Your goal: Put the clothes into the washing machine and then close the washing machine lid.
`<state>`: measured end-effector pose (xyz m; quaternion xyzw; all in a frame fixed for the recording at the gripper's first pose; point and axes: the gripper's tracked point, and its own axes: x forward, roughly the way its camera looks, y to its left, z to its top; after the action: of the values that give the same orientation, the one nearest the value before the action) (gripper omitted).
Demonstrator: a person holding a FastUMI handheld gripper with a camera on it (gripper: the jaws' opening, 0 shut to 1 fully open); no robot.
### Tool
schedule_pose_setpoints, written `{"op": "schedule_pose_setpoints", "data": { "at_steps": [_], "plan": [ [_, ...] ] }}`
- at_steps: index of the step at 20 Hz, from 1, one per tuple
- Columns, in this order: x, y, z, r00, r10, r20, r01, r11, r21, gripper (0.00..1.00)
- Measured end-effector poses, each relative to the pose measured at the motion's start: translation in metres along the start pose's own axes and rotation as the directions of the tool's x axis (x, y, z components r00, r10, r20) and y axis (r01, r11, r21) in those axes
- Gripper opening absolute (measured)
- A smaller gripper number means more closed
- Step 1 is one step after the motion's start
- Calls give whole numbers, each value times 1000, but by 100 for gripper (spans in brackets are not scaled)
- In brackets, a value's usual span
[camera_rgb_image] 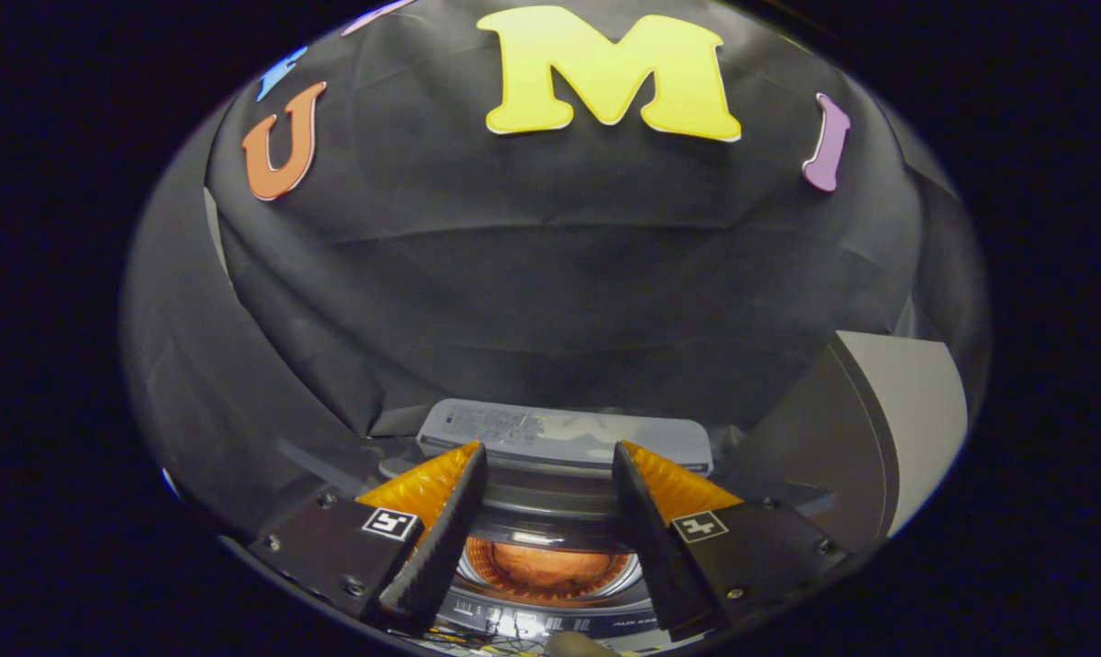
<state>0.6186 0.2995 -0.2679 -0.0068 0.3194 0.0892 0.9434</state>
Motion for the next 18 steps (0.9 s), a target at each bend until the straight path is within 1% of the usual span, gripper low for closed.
{"op": "schedule_pose_setpoints", "data": {
  "at_steps": [5,10,14,18],
  "plan": [
    [1,0,-34,999,-3,-50,1,999,-41,88],
    [-7,0,-50,996,7,-89,-9,1000,-25,89],
    [-13,0,-68,989,23,-145,-26,1000,-17,90],
    [-20,-3,-76,986,44,-159,-46,999,-7,90]
  ]
}}
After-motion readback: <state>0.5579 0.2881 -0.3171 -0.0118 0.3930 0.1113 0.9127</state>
